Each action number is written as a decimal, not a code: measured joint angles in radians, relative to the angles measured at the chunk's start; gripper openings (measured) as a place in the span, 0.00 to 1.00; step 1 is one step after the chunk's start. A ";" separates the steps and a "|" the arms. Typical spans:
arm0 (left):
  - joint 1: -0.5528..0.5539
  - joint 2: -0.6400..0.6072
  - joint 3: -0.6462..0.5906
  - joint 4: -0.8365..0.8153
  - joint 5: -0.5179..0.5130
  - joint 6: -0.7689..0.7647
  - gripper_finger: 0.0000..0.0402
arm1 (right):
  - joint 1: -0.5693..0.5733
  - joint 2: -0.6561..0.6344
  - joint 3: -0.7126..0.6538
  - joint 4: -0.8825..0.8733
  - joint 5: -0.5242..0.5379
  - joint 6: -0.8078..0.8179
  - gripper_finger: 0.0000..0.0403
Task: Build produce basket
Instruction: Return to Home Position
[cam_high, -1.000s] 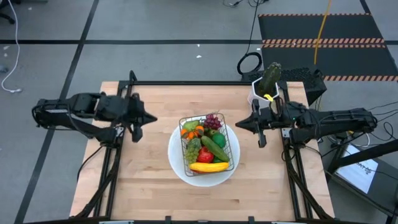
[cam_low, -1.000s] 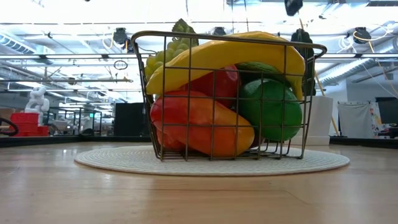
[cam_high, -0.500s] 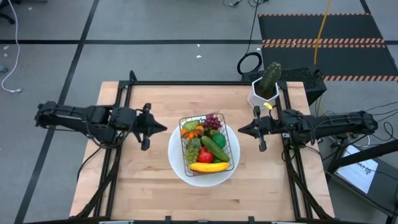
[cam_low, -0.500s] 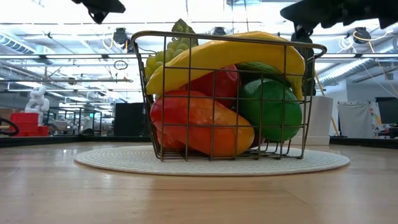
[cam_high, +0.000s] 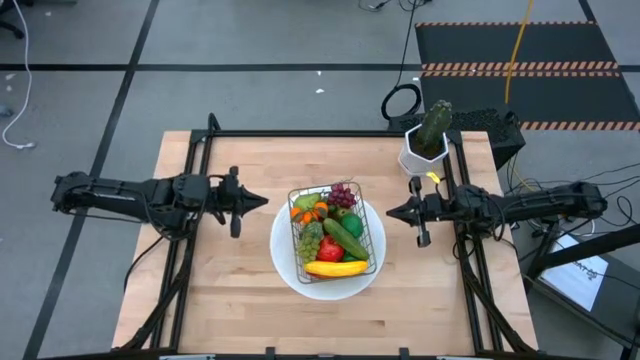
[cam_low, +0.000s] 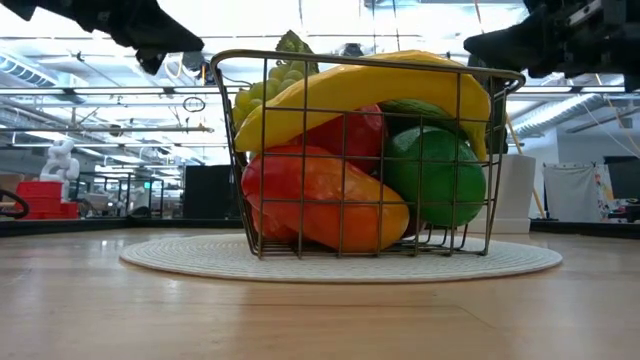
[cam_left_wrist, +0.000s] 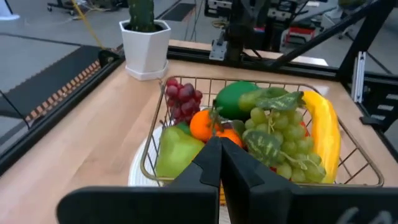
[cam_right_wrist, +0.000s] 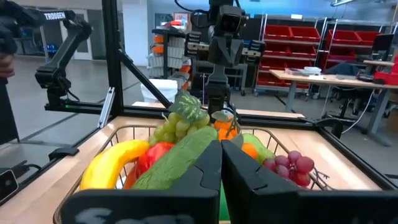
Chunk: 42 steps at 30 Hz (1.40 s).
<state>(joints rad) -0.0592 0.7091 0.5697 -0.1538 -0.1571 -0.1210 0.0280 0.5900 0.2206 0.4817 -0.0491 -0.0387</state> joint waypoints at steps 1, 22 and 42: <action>0.000 -0.009 -0.009 0.001 0.000 -0.011 0.01 | 0.000 -0.006 -0.007 0.001 0.000 0.000 0.00; 0.000 -0.062 -0.049 0.001 -0.007 -0.024 0.01 | -0.001 -0.308 -0.048 -0.134 0.050 -0.095 0.00; 0.000 -0.065 -0.049 0.013 -0.003 -0.049 0.01 | -0.001 -0.507 -0.179 -0.188 0.077 -0.023 0.00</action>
<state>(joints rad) -0.0593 0.6445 0.5205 -0.1407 -0.1596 -0.1703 0.0269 0.0829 0.0413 0.2936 0.0278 -0.0620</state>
